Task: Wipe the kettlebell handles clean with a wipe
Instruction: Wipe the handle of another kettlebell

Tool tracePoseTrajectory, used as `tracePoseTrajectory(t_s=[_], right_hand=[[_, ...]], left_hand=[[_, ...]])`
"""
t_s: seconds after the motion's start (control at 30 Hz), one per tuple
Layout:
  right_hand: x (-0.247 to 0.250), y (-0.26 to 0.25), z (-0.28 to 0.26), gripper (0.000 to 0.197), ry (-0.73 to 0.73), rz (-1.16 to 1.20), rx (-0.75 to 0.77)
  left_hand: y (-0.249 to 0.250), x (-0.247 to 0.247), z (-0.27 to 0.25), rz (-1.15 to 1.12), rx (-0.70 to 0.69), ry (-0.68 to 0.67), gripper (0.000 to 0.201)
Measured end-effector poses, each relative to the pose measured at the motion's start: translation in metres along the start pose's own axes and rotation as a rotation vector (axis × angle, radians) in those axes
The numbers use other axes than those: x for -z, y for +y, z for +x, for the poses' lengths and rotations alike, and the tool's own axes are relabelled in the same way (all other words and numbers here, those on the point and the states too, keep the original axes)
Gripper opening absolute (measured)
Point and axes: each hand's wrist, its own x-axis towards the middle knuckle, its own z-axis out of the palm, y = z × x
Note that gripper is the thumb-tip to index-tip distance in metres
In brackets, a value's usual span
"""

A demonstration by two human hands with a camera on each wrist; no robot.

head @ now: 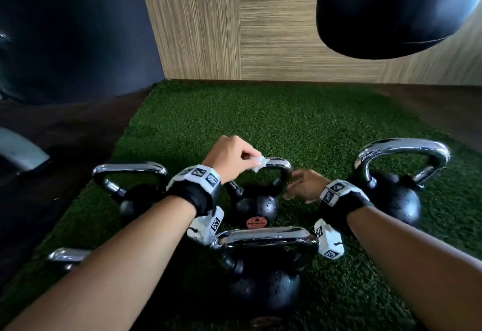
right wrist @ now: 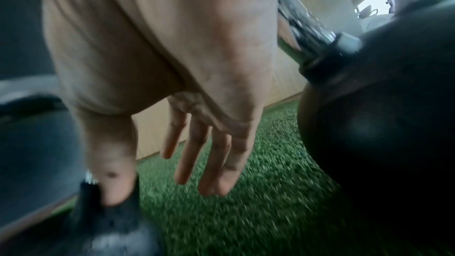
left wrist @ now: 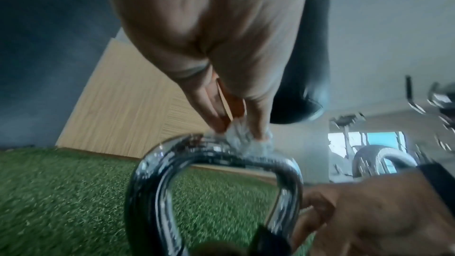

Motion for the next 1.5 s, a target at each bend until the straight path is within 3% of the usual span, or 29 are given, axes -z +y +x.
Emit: tracePoseTrajectory(t_s=[0.13, 0.3, 0.43, 0.57, 0.7, 0.83, 0.97, 1.13, 1.3, 1.5], right_hand=[[-0.030, 0.006, 0.002, 0.025, 0.072, 0.101, 0.110], [-0.047, 0.007, 0.004, 0.034, 0.262, 0.023, 0.056], [-0.046, 0.004, 0.001, 0.042, 0.295, -0.036, 0.028], [-0.048, 0.007, 0.000, 0.041, 0.281, 0.023, 0.058], [-0.047, 0.004, 0.001, 0.040, 0.284, 0.052, 0.038], [-0.046, 0.004, 0.003, 0.034, 0.278, 0.061, 0.039], [-0.046, 0.005, 0.005, 0.032, 0.263, 0.059, 0.028], [-0.046, 0.007, 0.007, 0.034, 0.270, 0.066, 0.033], [-0.048, 0.008, 0.007, 0.050, 0.275, 0.035, 0.039], [-0.045, 0.003, 0.004, 0.085, 0.281, -0.062, 0.177]], left_hand=[[0.003, -0.010, -0.006, 0.048, -0.063, 0.073, 0.014], [-0.020, -0.003, -0.020, 0.067, -0.010, 0.184, 0.016], [-0.022, -0.009, -0.031, 0.127, -0.138, 0.150, 0.016], [-0.043, -0.010, -0.041, -0.054, 0.071, 0.324, 0.017], [-0.058, -0.011, -0.043, -0.241, 0.270, 0.320, 0.019], [-0.071, -0.014, -0.043, -0.331, 0.310, 0.285, 0.019], [-0.086, -0.023, -0.052, -0.645, 0.472, 0.221, 0.025], [-0.095, -0.030, -0.057, -0.730, 0.454, 0.253, 0.024], [-0.093, -0.057, -0.069, -0.935, 0.555, 0.324, 0.029], [-0.096, -0.075, -0.069, -0.873, 0.628, 0.198, 0.027]])
